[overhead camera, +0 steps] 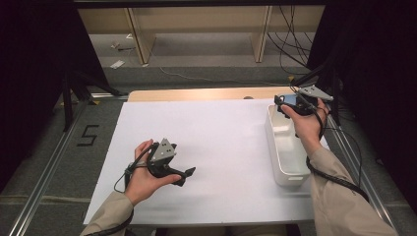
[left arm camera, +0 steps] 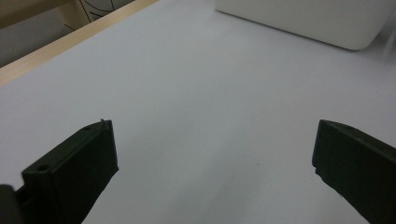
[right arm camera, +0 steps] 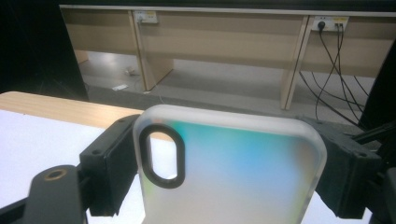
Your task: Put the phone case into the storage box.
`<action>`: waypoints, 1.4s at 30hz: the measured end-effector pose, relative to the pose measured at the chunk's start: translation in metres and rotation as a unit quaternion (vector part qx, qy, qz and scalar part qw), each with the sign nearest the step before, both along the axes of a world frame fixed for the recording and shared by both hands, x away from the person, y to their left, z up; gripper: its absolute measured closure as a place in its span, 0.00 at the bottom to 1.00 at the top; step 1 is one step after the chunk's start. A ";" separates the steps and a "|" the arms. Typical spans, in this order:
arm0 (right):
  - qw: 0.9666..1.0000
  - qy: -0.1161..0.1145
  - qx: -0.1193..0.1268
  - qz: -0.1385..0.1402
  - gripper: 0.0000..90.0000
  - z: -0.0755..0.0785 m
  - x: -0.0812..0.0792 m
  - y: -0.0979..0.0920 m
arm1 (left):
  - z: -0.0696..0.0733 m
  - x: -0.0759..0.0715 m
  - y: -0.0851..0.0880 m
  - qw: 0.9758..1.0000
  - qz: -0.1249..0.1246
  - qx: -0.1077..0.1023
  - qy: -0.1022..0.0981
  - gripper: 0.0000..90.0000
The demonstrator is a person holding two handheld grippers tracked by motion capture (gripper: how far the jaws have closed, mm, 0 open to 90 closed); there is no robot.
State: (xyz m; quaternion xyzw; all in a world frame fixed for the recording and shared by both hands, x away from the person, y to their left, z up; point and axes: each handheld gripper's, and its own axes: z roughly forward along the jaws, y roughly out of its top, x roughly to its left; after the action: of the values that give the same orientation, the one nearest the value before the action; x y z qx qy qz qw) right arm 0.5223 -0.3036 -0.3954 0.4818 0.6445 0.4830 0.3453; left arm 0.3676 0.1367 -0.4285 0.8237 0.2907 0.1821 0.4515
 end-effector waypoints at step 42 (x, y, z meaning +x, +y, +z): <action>1.000 0.014 -0.016 -0.015 0.21 -0.012 0.012 0.005 | 0.000 0.000 0.000 1.000 0.000 0.000 0.001 0.00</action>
State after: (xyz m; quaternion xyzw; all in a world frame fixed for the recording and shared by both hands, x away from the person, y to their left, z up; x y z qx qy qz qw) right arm 0.5340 -0.2990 -0.4071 0.4923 0.6497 0.4604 0.3516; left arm 0.3674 0.1366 -0.4286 0.8241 0.2909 0.1816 0.4508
